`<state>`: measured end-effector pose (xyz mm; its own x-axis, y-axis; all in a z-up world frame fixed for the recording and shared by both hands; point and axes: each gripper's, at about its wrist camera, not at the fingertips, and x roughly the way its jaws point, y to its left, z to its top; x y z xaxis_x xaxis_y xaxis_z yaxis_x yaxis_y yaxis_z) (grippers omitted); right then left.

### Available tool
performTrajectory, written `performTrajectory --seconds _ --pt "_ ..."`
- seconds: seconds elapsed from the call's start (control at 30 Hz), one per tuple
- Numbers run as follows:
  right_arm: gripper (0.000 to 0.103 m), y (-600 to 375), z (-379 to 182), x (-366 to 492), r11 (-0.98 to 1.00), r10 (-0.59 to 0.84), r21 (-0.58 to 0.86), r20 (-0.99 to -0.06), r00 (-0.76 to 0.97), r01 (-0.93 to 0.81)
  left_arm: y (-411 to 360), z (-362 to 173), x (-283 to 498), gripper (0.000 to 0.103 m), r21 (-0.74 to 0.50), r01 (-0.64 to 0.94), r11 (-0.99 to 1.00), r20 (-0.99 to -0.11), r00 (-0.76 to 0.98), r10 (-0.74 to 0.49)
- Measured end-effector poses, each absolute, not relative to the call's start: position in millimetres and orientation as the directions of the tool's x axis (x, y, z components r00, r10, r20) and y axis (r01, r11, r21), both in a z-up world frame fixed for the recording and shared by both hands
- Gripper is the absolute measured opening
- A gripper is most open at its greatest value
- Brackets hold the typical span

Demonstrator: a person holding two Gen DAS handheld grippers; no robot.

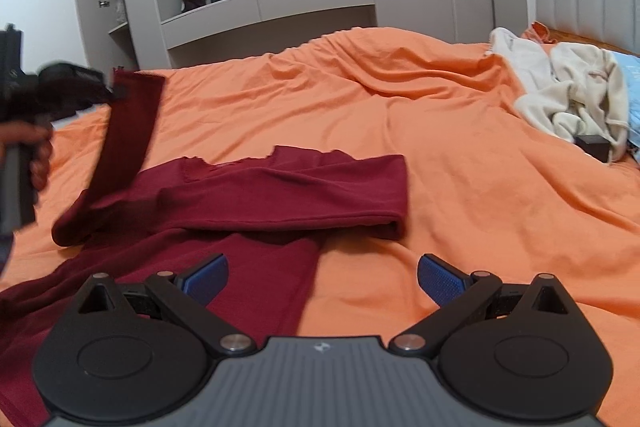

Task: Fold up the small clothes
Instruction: 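Grasp the other sleeve cuff with the left gripper and lift it, then lay the held sleeve across the sweater body with the left gripper, then release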

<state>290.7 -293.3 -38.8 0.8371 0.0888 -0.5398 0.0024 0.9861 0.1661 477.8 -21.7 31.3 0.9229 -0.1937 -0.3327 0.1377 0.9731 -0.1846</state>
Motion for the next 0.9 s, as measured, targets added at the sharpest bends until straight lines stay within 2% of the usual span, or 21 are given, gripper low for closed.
performTrajectory --seconds 0.23,0.4,0.5,0.57,0.67,0.77,0.9 --pt "0.103 -308.3 -44.5 283.7 0.985 0.061 0.165 -0.555 0.83 0.038 -70.4 -40.7 482.0 0.004 -0.139 0.226 0.964 -0.464 0.845 -0.265" --pt "0.103 -311.2 -49.8 281.9 0.982 0.062 0.182 -0.563 0.824 0.05 -81.5 -65.9 474.1 0.005 -0.146 0.252 0.957 -0.518 0.804 -0.291" --pt "0.103 -308.8 -52.7 282.6 0.982 0.069 0.184 -0.569 0.82 0.044 -81.0 -69.8 473.6 0.023 -0.181 0.281 0.943 -0.552 0.764 -0.333" --pt "0.103 -306.3 -53.9 284.1 0.982 0.075 0.186 -0.57 0.818 0.039 -77.5 -68.5 477.3 0.049 -0.216 0.299 0.929 -0.575 0.73 -0.369" --pt "0.103 -301.4 -56.5 288.2 0.981 0.087 0.194 -0.571 0.816 0.032 -70.4 -67.0 477.7 0.071 -0.243 0.301 0.922 -0.599 0.701 -0.387" --pt "0.103 -295.0 -59.9 293.9 0.98 0.108 0.201 -0.575 0.811 0.012 -57.2 -60.4 476.1 0.082 -0.26 0.304 0.917 -0.61 0.684 -0.4" --pt "0.103 -284.8 -61.4 307.8 0.978 0.152 0.206 -0.567 0.81 -0.039 -25.9 -45.4 468.7 0.089 -0.266 0.287 0.92 -0.608 0.691 -0.391"
